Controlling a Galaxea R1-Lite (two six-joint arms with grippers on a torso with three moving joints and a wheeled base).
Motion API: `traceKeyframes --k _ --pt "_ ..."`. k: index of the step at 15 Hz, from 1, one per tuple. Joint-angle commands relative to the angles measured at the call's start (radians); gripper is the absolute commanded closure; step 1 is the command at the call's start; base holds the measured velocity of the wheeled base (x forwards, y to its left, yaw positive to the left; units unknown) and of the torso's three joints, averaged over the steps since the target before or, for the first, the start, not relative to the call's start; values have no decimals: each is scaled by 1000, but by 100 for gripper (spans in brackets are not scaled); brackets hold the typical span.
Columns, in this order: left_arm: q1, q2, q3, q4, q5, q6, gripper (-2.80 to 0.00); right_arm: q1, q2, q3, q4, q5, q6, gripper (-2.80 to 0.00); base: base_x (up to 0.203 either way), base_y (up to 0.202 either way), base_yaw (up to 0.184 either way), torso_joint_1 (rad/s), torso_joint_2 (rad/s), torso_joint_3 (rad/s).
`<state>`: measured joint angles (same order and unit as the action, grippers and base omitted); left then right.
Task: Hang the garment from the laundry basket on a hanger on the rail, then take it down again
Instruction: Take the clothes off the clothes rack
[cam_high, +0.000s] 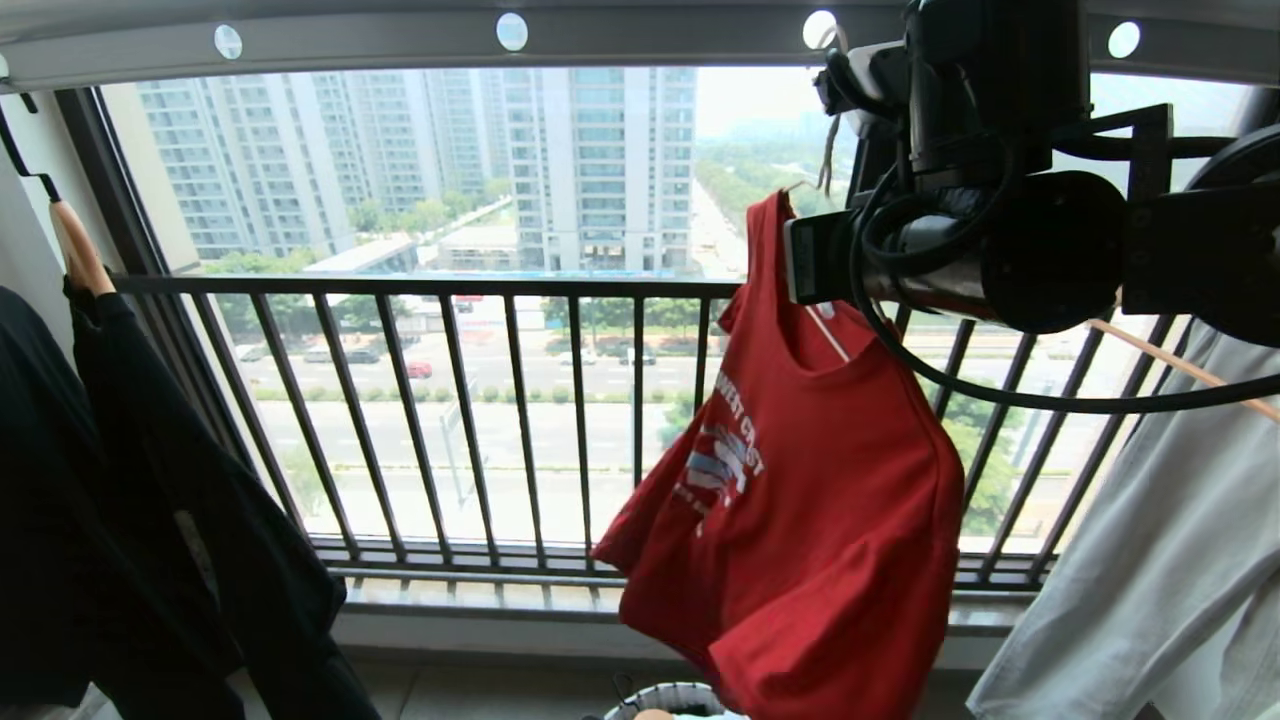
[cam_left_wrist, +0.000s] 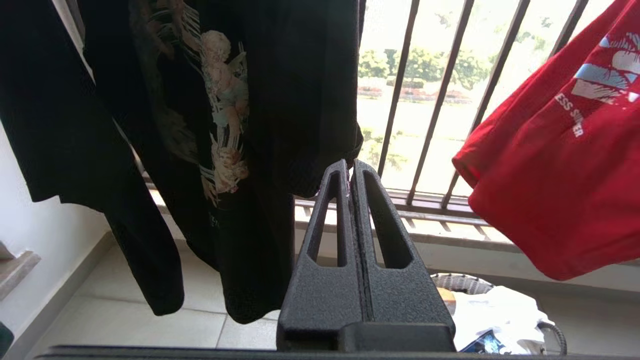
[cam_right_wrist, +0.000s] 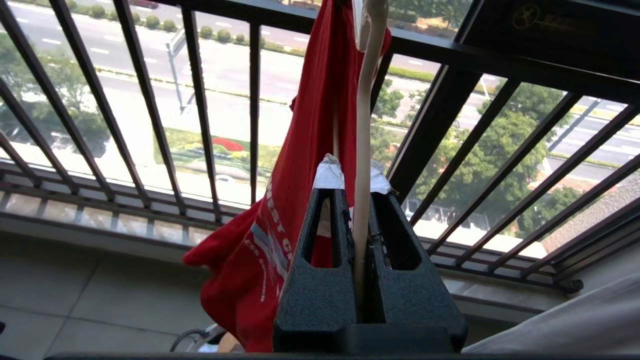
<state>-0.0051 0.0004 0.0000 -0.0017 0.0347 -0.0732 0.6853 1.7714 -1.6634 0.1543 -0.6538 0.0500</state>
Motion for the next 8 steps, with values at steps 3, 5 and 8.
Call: traceKeyframes --k 3,5,8 --pt "-1 0 0 0 1 0 0 0 -26 8 -1 -3 4 0 0 0 0 0 0 0" --pt "-1 0 0 -1 1 0 0 2 -34 13 -1 -3 5 0 0 0 0 0 0 0" --pt "-1 0 0 0 1 0 0 11 -43 22 -1 -6 6 0 0 0 0 0 0 0"
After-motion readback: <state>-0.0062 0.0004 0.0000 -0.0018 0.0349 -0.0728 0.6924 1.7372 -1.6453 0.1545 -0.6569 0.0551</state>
